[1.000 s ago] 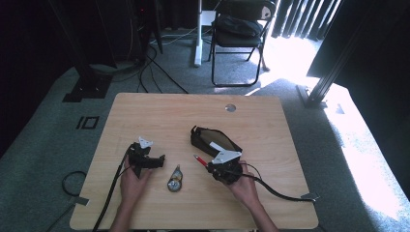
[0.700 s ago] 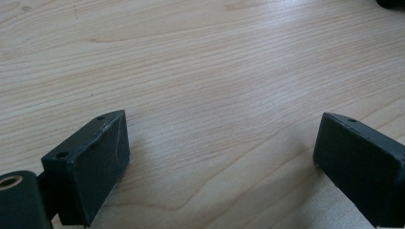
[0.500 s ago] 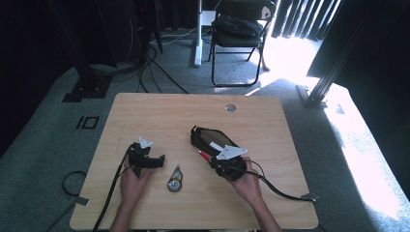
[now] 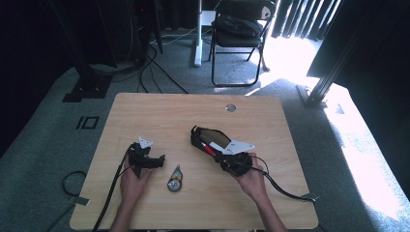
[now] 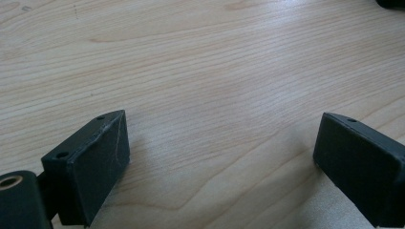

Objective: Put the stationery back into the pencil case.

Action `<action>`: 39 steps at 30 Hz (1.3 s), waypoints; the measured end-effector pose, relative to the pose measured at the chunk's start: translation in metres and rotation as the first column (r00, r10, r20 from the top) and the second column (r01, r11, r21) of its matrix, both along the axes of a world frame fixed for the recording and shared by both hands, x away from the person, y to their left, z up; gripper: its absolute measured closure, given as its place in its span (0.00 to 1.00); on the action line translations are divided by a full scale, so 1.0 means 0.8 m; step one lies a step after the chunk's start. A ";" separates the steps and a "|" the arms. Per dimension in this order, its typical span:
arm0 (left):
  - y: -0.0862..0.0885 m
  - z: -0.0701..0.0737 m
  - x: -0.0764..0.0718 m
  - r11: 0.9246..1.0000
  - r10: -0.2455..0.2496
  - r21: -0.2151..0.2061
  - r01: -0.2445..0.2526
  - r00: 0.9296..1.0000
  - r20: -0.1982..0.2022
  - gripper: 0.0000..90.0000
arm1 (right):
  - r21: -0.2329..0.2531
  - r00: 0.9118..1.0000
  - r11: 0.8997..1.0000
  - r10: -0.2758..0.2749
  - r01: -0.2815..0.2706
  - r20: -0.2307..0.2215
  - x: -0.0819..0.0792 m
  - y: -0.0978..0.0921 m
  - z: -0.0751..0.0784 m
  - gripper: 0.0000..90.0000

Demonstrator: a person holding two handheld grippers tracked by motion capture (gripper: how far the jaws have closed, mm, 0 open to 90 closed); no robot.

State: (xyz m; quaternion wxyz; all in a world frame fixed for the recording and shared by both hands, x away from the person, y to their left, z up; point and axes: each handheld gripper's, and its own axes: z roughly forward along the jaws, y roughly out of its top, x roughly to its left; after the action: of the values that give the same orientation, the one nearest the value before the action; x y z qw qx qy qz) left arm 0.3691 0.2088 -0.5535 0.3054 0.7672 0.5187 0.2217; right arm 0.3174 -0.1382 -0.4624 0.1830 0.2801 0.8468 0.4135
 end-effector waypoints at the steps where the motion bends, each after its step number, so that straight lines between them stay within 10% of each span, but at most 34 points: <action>1: 0.000 0.000 0.000 1.000 0.000 0.000 0.000 1.000 0.000 0.06 | 0.001 1.000 1.000 -0.002 0.002 0.001 0.000 -0.001 0.001 0.88; 39: 0.000 0.000 0.000 1.000 0.000 0.000 0.000 1.000 0.000 0.06 | 0.009 0.997 1.000 -0.010 0.010 0.076 -0.004 -0.016 0.039 0.88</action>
State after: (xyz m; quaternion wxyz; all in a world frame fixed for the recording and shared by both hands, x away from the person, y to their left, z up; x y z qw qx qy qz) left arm 0.3691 0.2088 -0.5535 0.3053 0.7672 0.5188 0.2216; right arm 0.3143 -0.1510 -0.4312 0.2160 0.2692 0.8359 0.4268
